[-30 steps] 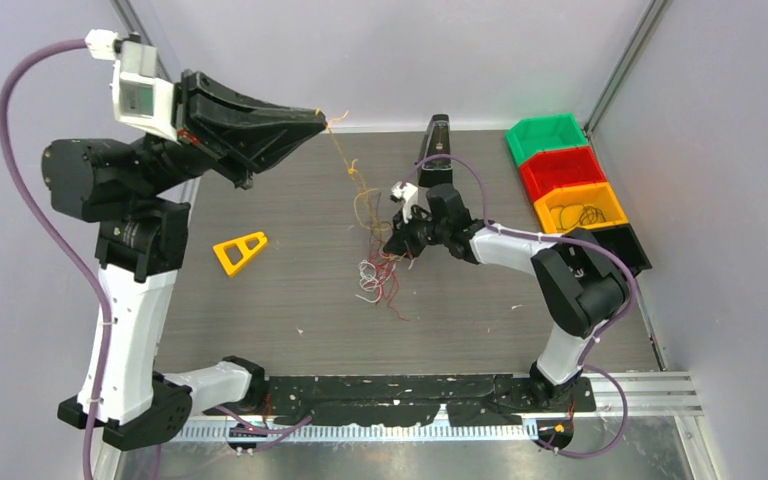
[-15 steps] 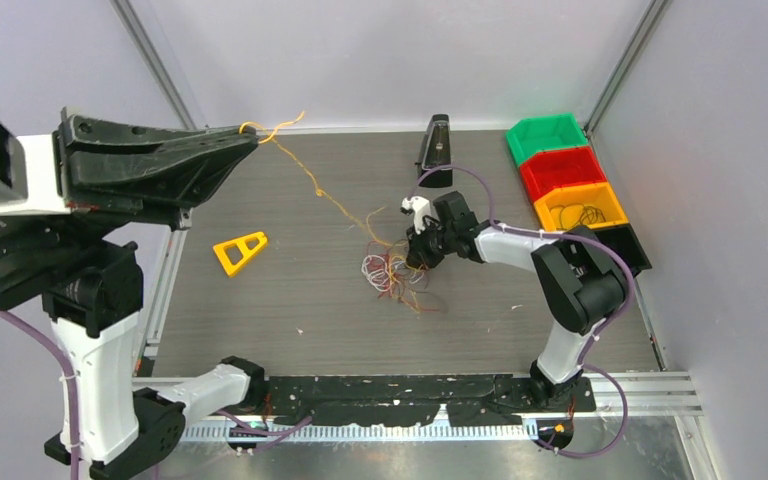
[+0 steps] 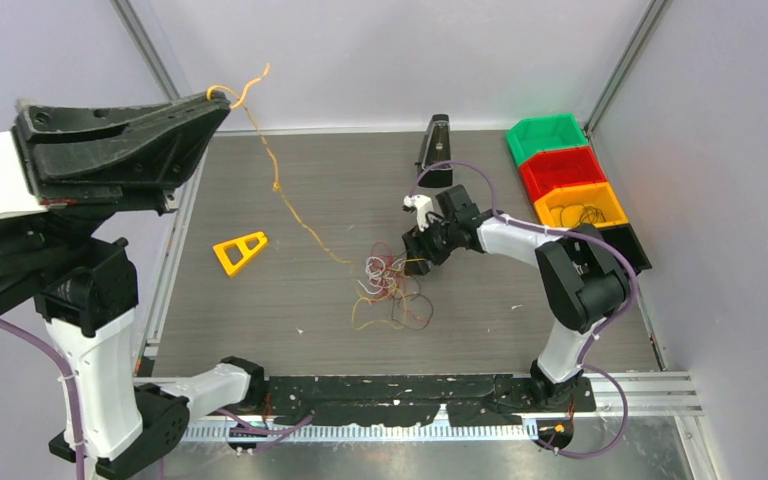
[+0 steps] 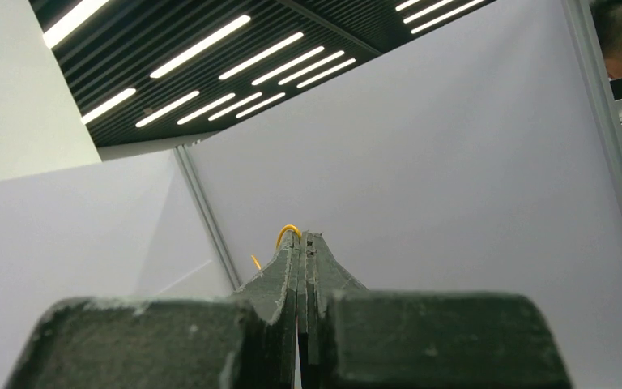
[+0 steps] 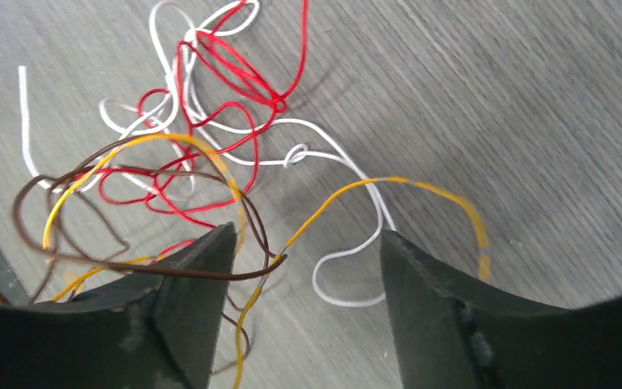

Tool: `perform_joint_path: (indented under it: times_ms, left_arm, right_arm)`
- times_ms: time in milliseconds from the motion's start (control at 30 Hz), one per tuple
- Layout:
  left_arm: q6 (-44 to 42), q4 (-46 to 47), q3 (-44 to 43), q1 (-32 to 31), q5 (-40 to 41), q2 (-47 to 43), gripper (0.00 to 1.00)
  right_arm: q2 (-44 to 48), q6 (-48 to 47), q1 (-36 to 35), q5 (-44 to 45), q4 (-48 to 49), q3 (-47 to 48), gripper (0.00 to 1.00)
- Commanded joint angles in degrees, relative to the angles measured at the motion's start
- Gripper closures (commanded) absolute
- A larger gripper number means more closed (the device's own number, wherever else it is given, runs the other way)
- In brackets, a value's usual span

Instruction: Untangle the cables

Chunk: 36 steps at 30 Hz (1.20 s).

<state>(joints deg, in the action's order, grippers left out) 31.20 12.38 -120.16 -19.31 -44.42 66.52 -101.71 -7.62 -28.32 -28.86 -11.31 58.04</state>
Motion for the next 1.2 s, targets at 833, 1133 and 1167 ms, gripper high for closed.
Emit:
perform_joint_path:
  times_ms: [833,1133,1167]
  left_arm:
    - [-2.78,0.86,13.30,1.30,2.88,-1.72,1.00]
    - [-2.68,0.37,16.27,3.02,4.14,-2.92,1.00]
    - [-2.39,0.21,17.24,3.50,4.33,-3.45,1.00]
  right_arm:
    - [20.38,5.65,-16.72,-21.39,9.87,15.61,0.05]
    - [13.70,13.15,-18.94,-19.07,19.57,19.91,0.75]
    - [13.63,13.79,-17.69,-18.70,19.24,21.32,0.84]
